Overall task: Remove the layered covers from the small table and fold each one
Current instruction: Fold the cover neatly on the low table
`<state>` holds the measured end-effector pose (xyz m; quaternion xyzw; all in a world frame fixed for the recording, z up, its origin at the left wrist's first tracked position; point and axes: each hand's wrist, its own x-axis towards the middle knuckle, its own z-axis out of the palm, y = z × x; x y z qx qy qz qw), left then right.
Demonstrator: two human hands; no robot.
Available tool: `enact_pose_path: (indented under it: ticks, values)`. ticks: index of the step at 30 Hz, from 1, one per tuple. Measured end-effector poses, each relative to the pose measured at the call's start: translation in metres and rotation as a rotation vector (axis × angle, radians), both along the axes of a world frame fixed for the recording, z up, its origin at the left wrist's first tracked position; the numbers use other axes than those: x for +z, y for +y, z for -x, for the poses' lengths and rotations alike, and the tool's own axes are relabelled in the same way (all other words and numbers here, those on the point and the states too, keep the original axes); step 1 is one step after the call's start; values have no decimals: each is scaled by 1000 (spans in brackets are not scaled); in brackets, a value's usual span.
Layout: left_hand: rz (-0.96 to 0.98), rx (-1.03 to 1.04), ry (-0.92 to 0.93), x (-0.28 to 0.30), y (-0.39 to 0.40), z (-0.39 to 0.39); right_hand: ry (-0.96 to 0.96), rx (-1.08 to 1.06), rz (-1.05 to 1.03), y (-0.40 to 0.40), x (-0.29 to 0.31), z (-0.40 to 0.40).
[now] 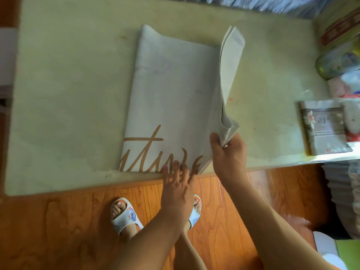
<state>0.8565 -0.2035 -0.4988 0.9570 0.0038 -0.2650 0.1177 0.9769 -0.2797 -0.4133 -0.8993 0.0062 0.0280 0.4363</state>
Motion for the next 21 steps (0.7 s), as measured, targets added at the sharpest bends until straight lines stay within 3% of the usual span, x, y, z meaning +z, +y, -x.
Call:
enact_pose_path:
  ticks: [3,6,9,14,16,18,20,21]
  values:
    - [-55,-32,47,2,-5,4,-96,236,54,17,-7,11]
    - [-92,-38,71,5,-6,6,-172,613,198,44,-22,11]
    - [-48,-49,160,4,-6,8,-89,911,410,81,-45,8]
    - [227,53,-118,-6,25,30,34,1021,562,110,-79,-2]
    - [421,304,-234,4,54,47,-22,1029,527,104,-85,3]
    - [688,920,-235,24,90,47,-108,1028,539,98,-89,13]
    - [1134,1555,-105,37,130,33,-178,1001,597,96,-91,28]
    - [1334,1770,-14,39,149,23,-199,988,633,96,-92,37]
